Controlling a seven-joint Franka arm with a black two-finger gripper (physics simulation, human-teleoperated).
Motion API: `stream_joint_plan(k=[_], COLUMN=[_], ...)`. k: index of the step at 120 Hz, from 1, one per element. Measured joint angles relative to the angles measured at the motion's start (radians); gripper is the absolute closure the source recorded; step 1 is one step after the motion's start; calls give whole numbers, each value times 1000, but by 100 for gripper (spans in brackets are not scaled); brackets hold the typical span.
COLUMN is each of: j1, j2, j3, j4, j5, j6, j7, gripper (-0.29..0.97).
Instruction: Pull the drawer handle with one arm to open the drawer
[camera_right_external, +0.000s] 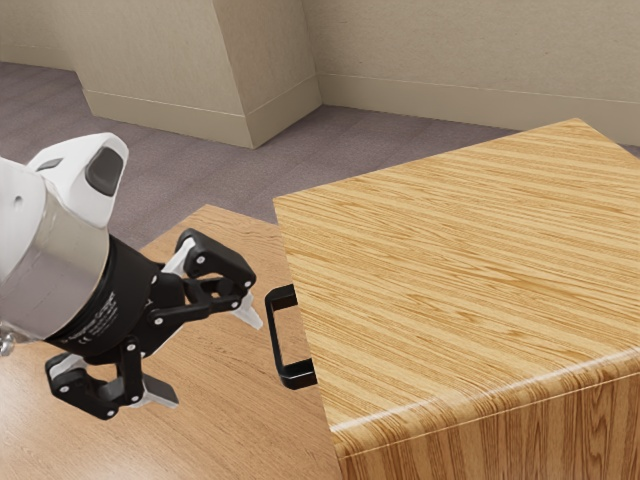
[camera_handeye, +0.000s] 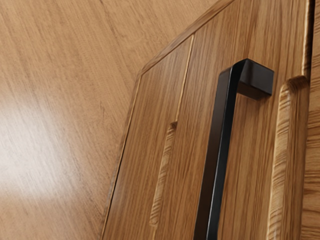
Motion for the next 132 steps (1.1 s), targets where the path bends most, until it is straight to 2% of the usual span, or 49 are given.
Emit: stream_joint_plan(k=[37,132], j1=[-6,-10], j2=[16,73], j3=[41,50], j4=[-16,-65], j5=[18,26], j6=[29,74], j7=[1,0], gripper=[0,0])
